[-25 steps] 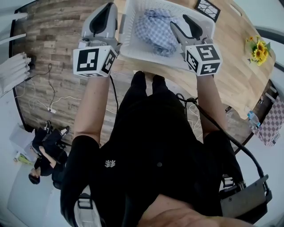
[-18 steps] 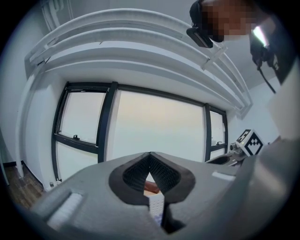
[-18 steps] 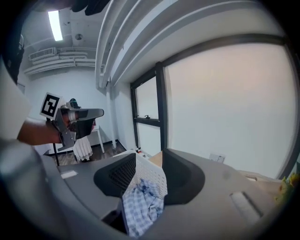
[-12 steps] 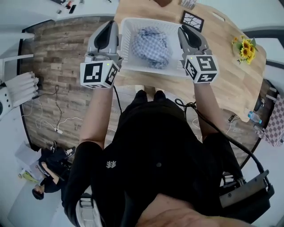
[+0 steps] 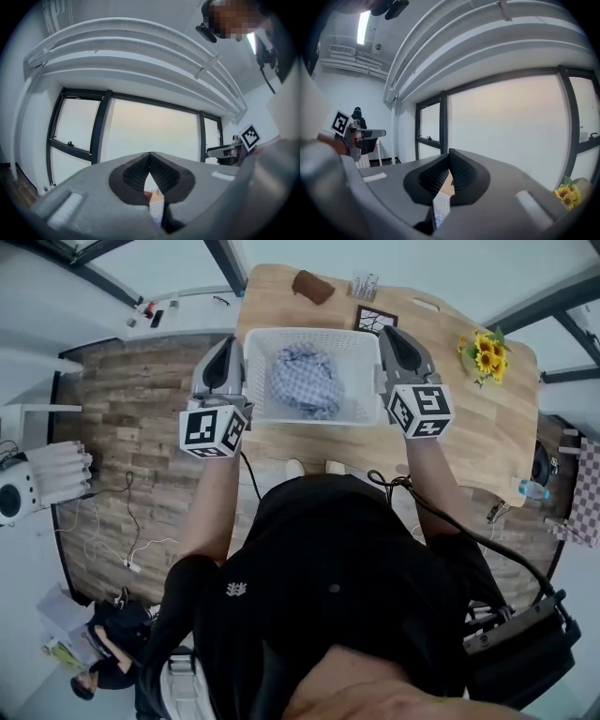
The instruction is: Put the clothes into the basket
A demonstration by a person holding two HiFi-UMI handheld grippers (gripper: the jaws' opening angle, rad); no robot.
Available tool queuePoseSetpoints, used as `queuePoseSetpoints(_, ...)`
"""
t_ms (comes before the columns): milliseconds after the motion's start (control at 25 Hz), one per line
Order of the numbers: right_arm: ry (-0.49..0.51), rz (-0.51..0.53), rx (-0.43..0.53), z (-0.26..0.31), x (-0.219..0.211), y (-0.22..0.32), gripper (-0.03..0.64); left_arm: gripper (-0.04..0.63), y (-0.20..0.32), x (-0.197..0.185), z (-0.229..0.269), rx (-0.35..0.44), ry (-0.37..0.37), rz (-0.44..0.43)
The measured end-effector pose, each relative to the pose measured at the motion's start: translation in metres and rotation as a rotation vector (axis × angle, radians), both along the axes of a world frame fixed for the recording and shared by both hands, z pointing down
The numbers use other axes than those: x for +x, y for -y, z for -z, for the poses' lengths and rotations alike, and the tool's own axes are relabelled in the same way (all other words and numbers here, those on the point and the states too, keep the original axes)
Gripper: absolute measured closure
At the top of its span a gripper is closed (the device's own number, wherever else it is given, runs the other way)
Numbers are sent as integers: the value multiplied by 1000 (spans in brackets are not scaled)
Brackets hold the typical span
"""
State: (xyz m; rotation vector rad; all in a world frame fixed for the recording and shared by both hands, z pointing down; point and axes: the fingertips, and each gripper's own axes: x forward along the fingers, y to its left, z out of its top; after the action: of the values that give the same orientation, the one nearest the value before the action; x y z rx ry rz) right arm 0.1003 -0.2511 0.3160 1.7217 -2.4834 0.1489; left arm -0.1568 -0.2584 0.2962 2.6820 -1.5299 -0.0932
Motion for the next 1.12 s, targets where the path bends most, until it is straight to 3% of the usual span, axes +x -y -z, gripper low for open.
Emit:
queuePoseSetpoints(360, -25, -61, 5, -7, 16, -28, 624, 595, -17, 10, -11, -5, 32, -12)
queuePoseSetpoints(1120, -12, -72, 15, -2, 24, -30, 624, 595, -17, 36, -1, 23, 34, -70)
